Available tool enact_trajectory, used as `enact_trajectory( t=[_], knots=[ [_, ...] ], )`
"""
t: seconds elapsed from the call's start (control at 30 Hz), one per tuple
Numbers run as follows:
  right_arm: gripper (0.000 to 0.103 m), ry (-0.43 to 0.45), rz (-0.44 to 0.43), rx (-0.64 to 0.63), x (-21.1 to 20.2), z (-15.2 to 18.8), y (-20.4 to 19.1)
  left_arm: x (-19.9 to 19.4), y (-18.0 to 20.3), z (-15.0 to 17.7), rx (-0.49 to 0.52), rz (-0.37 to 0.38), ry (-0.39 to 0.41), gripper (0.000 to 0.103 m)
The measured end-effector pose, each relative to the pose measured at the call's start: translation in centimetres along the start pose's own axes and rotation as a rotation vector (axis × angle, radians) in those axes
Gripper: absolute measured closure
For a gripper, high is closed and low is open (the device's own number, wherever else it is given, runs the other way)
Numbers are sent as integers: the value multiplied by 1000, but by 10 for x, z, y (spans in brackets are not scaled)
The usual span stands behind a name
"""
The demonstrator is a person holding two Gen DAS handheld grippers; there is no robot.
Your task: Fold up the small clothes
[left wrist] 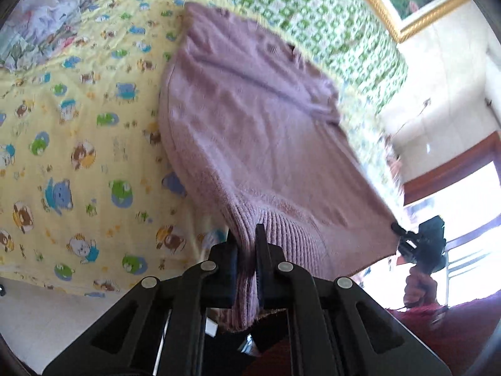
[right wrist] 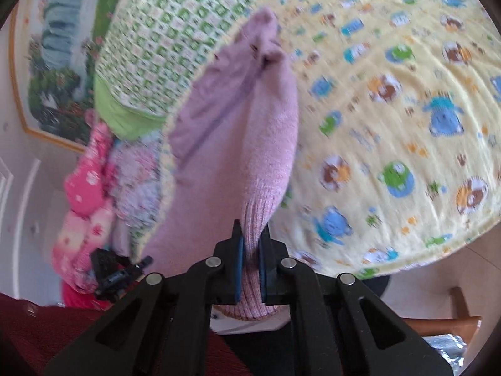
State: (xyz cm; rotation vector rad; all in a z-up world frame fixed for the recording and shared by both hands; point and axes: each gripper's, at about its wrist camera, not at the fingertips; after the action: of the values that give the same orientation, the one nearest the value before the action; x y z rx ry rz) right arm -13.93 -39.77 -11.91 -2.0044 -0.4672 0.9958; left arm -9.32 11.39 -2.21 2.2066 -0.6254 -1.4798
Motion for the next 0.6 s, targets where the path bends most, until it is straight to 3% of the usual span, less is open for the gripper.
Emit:
enact_trajectory(
  t=[0.2, 0.37, 0.6],
  knots=[
    [94, 69, -111, -47, 9, -50, -37, -9, 20, -58, -5, 65, 109, 96],
    [94, 144, -177, -80, 30, -119, -66, -4, 37, -126, 10, 81, 219, 96],
    [94, 156, -124, -127, 80, -213, -83, 28, 30, -229, -30, 37, 298, 96]
  ],
)
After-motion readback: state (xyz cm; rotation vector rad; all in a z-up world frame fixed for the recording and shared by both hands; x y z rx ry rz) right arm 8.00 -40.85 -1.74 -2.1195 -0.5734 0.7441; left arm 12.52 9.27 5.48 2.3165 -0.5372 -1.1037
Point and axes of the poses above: each gripper's, at about its wrist camera, not at the fingertips, and x roughly the way its jaws point, y to its right, z to its underside, and after that the axes turned 3 degrees about -y, right-handed
